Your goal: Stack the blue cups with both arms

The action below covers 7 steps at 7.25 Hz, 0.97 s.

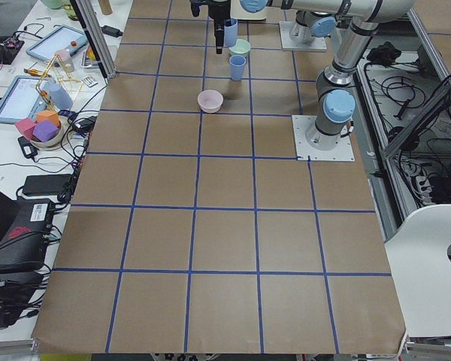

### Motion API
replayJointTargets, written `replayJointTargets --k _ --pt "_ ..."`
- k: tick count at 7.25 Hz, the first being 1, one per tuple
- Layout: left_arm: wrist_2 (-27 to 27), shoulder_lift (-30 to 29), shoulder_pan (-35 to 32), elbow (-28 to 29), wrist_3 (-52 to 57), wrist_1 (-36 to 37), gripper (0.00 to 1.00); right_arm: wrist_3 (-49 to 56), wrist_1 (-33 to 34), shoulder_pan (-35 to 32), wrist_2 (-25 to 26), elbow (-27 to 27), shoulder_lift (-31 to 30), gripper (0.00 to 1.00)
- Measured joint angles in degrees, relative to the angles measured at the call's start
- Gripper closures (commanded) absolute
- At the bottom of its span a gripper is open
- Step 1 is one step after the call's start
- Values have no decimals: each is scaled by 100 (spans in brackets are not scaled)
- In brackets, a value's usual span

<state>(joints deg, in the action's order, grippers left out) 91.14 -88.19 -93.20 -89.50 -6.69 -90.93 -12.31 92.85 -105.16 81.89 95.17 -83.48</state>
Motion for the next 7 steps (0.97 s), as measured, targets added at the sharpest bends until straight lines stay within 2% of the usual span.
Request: replayJointTargets --k 2,3,7 --pt "-57 -6 45 -48 23 311 1 -435 747 -298 39 386 -6 100" --pt "-65 -2 49 -82 26 383 1 -545 899 -400 53 497 -4 100" --pt "-70 4 47 -116 27 418 0 -614 993 -494 56 766 -22 100"
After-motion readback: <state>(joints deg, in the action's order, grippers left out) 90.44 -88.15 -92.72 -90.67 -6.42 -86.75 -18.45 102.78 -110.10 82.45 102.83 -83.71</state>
